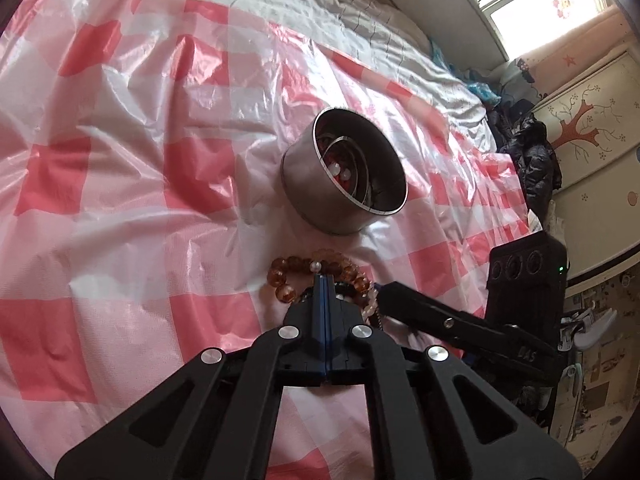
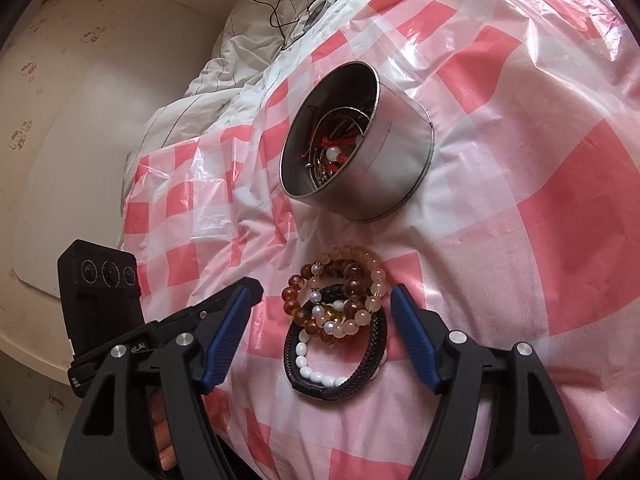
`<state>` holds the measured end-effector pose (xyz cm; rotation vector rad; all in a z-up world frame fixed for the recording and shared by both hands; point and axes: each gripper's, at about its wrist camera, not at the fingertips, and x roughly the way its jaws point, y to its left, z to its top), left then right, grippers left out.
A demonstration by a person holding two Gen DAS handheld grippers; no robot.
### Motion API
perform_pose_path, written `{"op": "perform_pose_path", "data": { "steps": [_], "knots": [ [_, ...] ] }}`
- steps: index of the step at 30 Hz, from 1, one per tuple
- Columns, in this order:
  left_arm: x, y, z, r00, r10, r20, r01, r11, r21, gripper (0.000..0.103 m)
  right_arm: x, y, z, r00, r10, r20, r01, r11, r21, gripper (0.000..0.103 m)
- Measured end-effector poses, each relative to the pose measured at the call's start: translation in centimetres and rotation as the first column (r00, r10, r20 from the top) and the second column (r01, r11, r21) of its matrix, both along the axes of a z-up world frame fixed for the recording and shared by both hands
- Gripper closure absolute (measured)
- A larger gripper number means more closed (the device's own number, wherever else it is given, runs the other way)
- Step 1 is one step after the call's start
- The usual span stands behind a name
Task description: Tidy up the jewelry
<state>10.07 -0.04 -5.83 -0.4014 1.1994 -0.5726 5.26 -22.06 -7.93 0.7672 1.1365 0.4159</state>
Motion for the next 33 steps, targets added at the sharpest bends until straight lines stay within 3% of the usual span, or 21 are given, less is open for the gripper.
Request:
{"op": "perform_pose_path", "data": {
  "steps": [2, 6, 8, 9, 12, 22, 29, 33],
  "knots": [
    [0.2, 0.0, -0.8, 0.999, 0.018, -0.033, -0.017, 1.0, 0.011, 0.103, 0.1, 0.1, 0.0, 1.0, 0.005, 0.0, -0.005, 1.0, -0.008, 0.03],
    [0.7, 0.2, -1.5, 0.995, 0.05, -0.081, -0.054, 0.997, -0.047, 0.096, 0.1, 0.2, -0.1, 1.0, 0.005, -0.002, -0.005, 1.0, -0.006, 0.03],
    [0.8, 0.6, -1.5, 0.99, 0.091, -0.105, -0.094, 0.995, -0.027, 0.066, 0.1, 0.2, -0.2, 1.0, 0.004, -0.002, -0.004, 1.0, 0.001, 0.03],
    [0.7, 0.8, -1.4, 0.988, 0.107, -0.107, -0.11, 0.994, -0.027, 0.047, 0.1, 0.2, -0.2, 1.0, 0.003, -0.003, -0.003, 1.0, 0.002, 0.03],
    [0.6, 0.7, -1.0, 0.992, 0.1, -0.078, -0.102, 0.994, -0.028, 0.043, 0.2, 0.2, -0.2, 1.0, 0.005, -0.004, -0.005, 1.0, 0.003, 0.029],
    [1.2, 0.5, -1.9, 0.986, 0.129, -0.108, -0.139, 0.986, -0.09, 0.043, 0.2, -0.1, -0.5, 1.0, -0.007, -0.007, 0.007, 0.999, 0.033, 0.027],
    [1.4, 0.8, -4.1, 0.968, 0.121, -0.222, -0.18, 0.945, -0.273, 0.043, 0.2, -1.3, -1.1, 0.999, -0.048, -0.021, 0.051, 0.991, 0.122, 0.027],
    [1.4, 0.0, -4.9, 0.962, 0.121, -0.245, -0.189, 0.941, -0.28, 0.045, 0.1, -2.6, -1.5, 0.995, -0.09, -0.031, 0.094, 0.972, 0.213, 0.027]
  ]
}}
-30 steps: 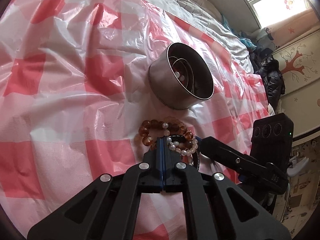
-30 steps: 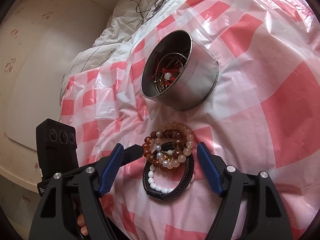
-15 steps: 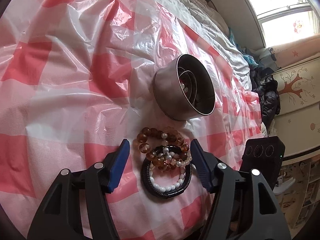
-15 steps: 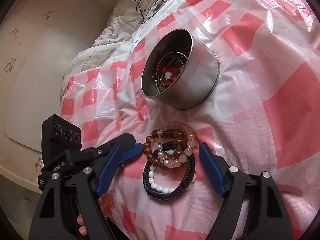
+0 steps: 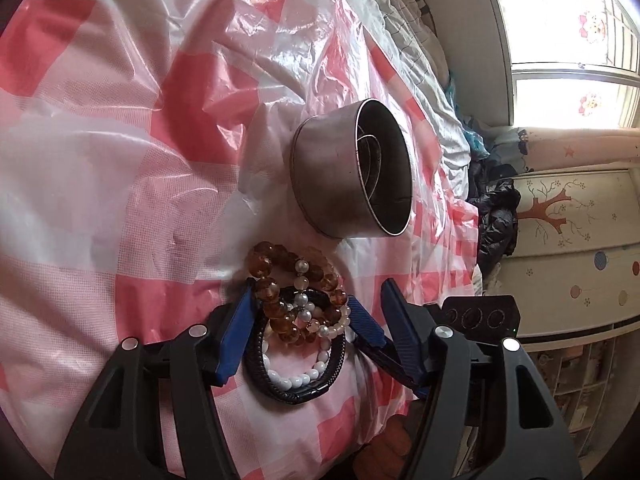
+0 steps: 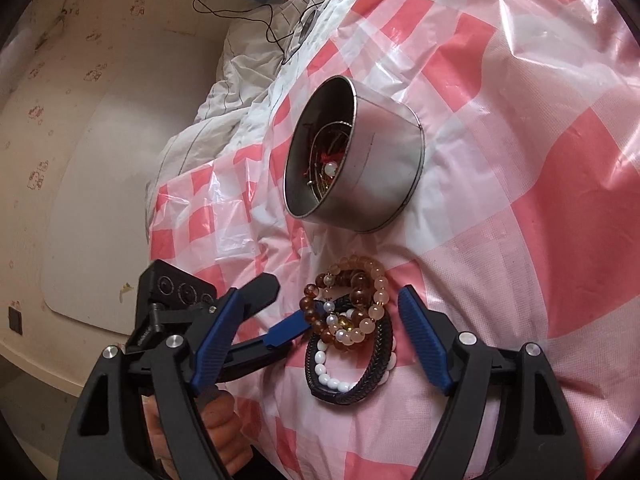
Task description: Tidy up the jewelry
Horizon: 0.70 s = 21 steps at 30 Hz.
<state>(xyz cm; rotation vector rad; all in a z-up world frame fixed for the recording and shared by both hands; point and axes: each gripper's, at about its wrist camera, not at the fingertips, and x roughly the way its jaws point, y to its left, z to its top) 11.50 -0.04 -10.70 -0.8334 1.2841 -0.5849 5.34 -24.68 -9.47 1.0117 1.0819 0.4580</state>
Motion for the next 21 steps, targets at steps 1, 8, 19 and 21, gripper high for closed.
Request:
{"op": "perform_pose_path", "data": {
  "steps": [1, 8, 19, 21],
  "knots": [
    [0.0, -0.2, 0.0, 1.0, 0.001, 0.002, -0.001, 1.0, 0.015, 0.053, 0.0, -0.4, -0.1, 1.0, -0.013, -0.001, 0.013, 1.0, 0.027, 0.027],
    [0.0, -0.2, -0.7, 1.0, -0.01, 0.018, 0.009, 0.999, 0.048, 0.093, -0.1, -1.0, 0.0, 1.0, -0.02, -0.005, 0.02, 0.999, 0.048, 0.027],
    [-0.3, -0.4, 3.4, 0.989, -0.043, 0.143, 0.058, 0.994, -0.097, 0.093, 0.4, 0.3, 0.3, 1.0, 0.016, 0.008, -0.016, 1.0, 0.0, 0.022],
    [-0.4, -0.3, 4.4, 0.986, -0.041, 0.164, 0.065, 0.988, -0.142, 0.093, 0.2, -0.5, 0.2, 1.0, -0.016, 0.019, 0.014, 0.998, 0.065, 0.017]
  ]
}}
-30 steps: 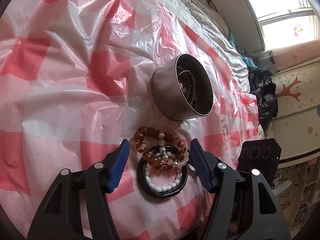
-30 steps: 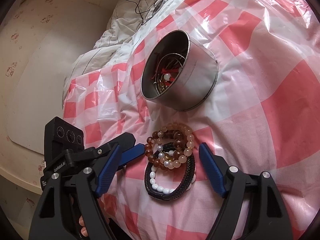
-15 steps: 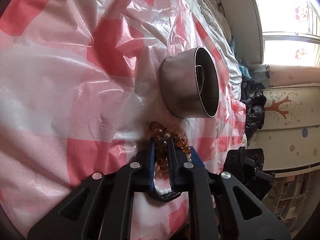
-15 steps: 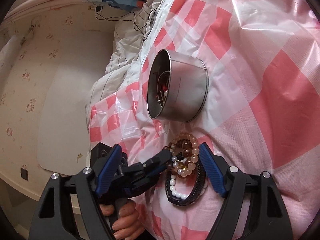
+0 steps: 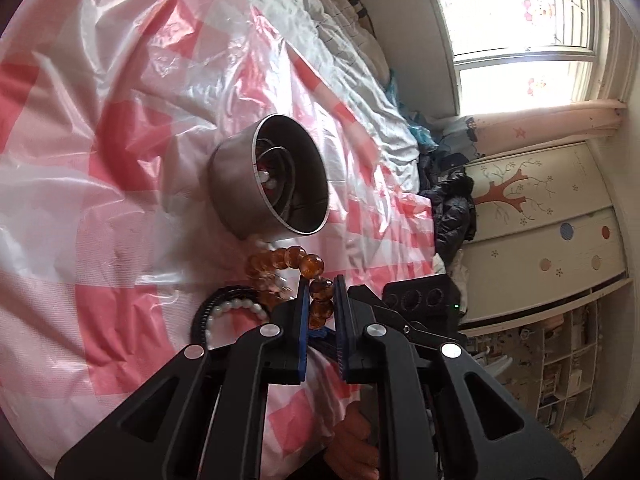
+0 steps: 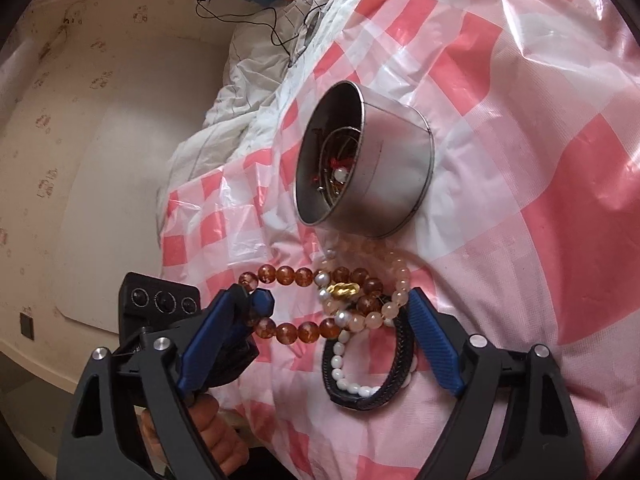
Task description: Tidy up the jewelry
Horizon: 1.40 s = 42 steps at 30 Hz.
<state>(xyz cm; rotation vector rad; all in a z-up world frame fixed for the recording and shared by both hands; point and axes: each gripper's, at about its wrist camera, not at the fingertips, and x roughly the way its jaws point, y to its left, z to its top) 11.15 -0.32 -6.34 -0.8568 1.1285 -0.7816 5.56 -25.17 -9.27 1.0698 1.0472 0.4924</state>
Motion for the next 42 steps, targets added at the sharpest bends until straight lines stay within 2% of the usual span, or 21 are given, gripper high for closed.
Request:
{"op": "perform_pose_path", "data": {
  "steps": [2, 3, 5, 7, 9, 11, 12, 16, 20, 22, 23, 24, 26, 29, 30, 34, 38, 42],
  "knots": [
    [-0.2, 0.2, 1.0, 1.0, 0.001, 0.024, 0.0, 1.0, -0.024, 0.093, -0.2, -0.7, -0.3, 1.0, -0.023, -0.006, 0.023, 0.999, 0.043, 0.017],
    [-0.2, 0.4, 1.3, 0.999, 0.005, 0.031, -0.004, 0.999, -0.036, 0.093, -0.3, -0.8, -0.1, 1.0, -0.024, -0.007, 0.024, 0.999, 0.036, 0.017],
    [-0.4, 0.9, 2.1, 0.999, 0.016, 0.051, -0.014, 0.999, -0.033, 0.093, -0.2, -0.4, 0.6, 1.0, -0.006, -0.003, 0.006, 0.999, -0.045, 0.017],
    [-0.4, 1.7, 2.6, 0.998, 0.031, 0.056, -0.029, 0.999, -0.043, 0.093, -0.3, 0.6, 1.7, 1.0, 0.022, 0.005, -0.021, 0.983, -0.183, 0.016],
    [-0.6, 2.6, 2.8, 0.997, 0.047, 0.059, -0.044, 0.998, -0.043, 0.093, -0.6, 2.1, 3.2, 0.998, 0.06, 0.036, -0.043, 0.929, -0.369, 0.015],
    [-0.7, 3.5, 2.9, 0.996, 0.063, 0.061, -0.06, 0.997, -0.044, 0.093, -0.8, 4.1, 4.6, 0.99, 0.117, 0.081, -0.056, 0.841, -0.538, 0.015],
    [-0.7, 4.1, 2.9, 0.996, 0.071, 0.061, -0.068, 0.997, -0.046, 0.093, -0.8, 5.1, 4.9, 0.983, 0.154, 0.097, -0.067, 0.802, -0.593, 0.014],
    [-0.8, 5.9, 2.8, 0.993, 0.102, 0.054, -0.1, 0.994, -0.042, 0.093, 0.5, 8.0, 3.2, 0.968, 0.25, 0.031, -0.172, 0.748, -0.64, 0.012],
    [-0.7, 6.7, 3.0, 0.992, 0.112, 0.056, -0.109, 0.993, -0.048, 0.093, 1.2, 8.6, 2.5, 0.967, 0.253, 0.011, -0.177, 0.707, -0.685, 0.013],
    [-0.6, 6.5, 3.1, 0.992, 0.109, 0.059, -0.107, 0.993, -0.043, 0.093, 1.4, 8.7, 2.0, 0.969, 0.247, -0.012, -0.182, 0.678, -0.712, 0.022],
    [-0.6, 6.3, 3.1, 0.993, 0.106, 0.059, -0.103, 0.994, -0.042, 0.093, 1.4, 8.9, 2.0, 0.969, 0.248, -0.011, -0.175, 0.648, -0.741, 0.041],
    [-0.6, 6.2, 3.1, 0.993, 0.102, 0.059, -0.1, 0.994, -0.04, 0.093, 1.4, 8.6, 2.1, 0.968, 0.25, -0.009, -0.177, 0.659, -0.731, 0.062],
    [-0.5, 5.9, 3.0, 0.993, 0.097, 0.06, -0.095, 0.995, -0.035, 0.093, 1.4, 7.7, 1.9, 0.973, 0.229, -0.007, -0.172, 0.71, -0.683, 0.072],
    [-0.5, 5.5, 3.0, 0.994, 0.091, 0.062, -0.09, 0.996, -0.027, 0.093, 1.5, 5.8, 1.7, 0.984, 0.18, 0.005, -0.147, 0.818, -0.555, 0.093],
    [-0.5, 5.4, 3.1, 0.994, 0.09, 0.063, -0.088, 0.996, -0.024, 0.093, 1.4, 5.0, 1.6, 0.987, 0.161, 0.006, -0.136, 0.855, -0.5, 0.093],
    [-0.3, 5.1, 2.9, 0.994, 0.089, 0.058, -0.088, 0.996, -0.019, 0.093, 0.7, 3.3, 1.8, 0.993, 0.112, 0.032, -0.094, 0.935, -0.342, 0.094],
    [-0.3, 4.7, 3.0, 0.995, 0.08, 0.062, -0.079, 0.997, -0.019, 0.093, -0.2, 1.8, 2.9, 0.993, 0.06, 0.099, -0.039, 0.979, -0.199, 0.094],
    [-0.3, 4.0, 3.2, 0.995, 0.068, 0.068, -0.067, 0.998, -0.021, 0.093, -1.1, 0.5, 5.4, 0.975, 0.013, 0.223, 0.014, 0.993, -0.121, 0.094]
  ]
}}
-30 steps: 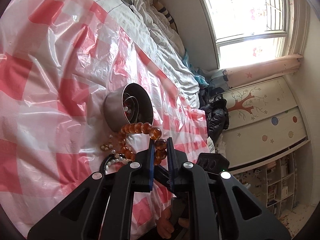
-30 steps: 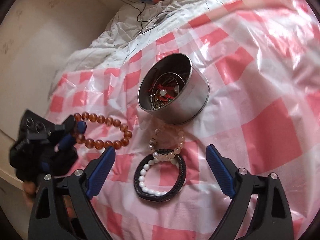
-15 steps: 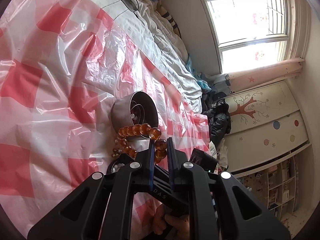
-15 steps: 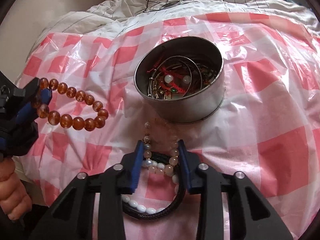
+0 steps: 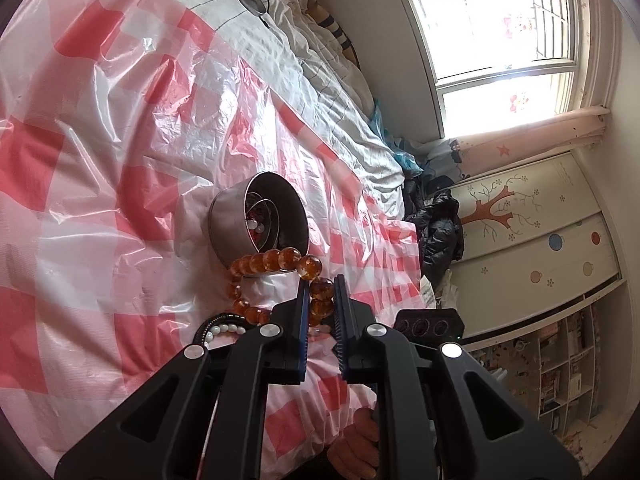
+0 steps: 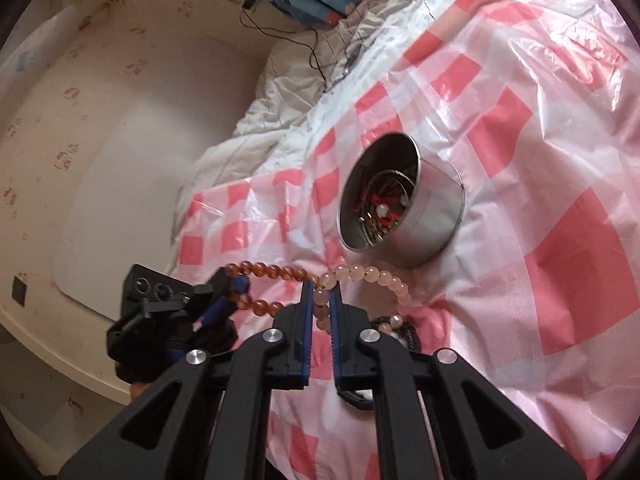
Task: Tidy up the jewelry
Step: 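Lower both bead bracelets into the tin and open both grippers, then close the left gripper on the black cord bracelet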
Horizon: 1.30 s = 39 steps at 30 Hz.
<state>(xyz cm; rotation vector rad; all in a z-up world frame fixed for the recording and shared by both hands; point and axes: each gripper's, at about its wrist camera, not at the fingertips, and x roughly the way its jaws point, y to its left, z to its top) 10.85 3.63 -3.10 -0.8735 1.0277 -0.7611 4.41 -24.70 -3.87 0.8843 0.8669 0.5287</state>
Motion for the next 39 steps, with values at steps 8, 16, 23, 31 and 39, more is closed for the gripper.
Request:
{"op": "perform_pose_path", "data": {
  "steps": [8, 16, 23, 31, 39],
  "knots": [
    [1.2, -2.5, 0.7, 0.999, -0.03, 0.03, 0.031, 0.999, -0.015, 0.093, 0.4, -0.4, 3.5, 0.991, -0.007, 0.133, 0.006, 1.0, 0.003, 0.094],
    [4.1, -4.7, -0.5, 1.0, -0.013, 0.011, 0.014, 0.995, -0.095, 0.092, 3.6, -0.4, 4.7, 0.988, -0.02, 0.155, 0.034, 0.995, -0.09, 0.094],
    [4.6, -5.8, 0.4, 0.996, 0.08, 0.031, -0.085, 0.965, 0.249, 0.055, 7.9, 0.3, 1.5, 0.999, -0.031, 0.014, 0.033, 0.968, -0.25, 0.044],
    [3.5, -2.3, 1.0, 0.991, 0.109, 0.082, -0.131, 0.928, 0.348, 0.039, 7.8, 0.6, 0.1, 0.999, 0.03, -0.011, -0.031, 0.989, -0.147, 0.036],
    [1.3, -2.0, 2.7, 0.975, 0.051, 0.216, -0.164, 0.824, 0.543, 0.035, 6.6, 0.0, 0.5, 1.0, -0.001, 0.012, 0.002, 0.991, -0.131, 0.032]
  ]
}}
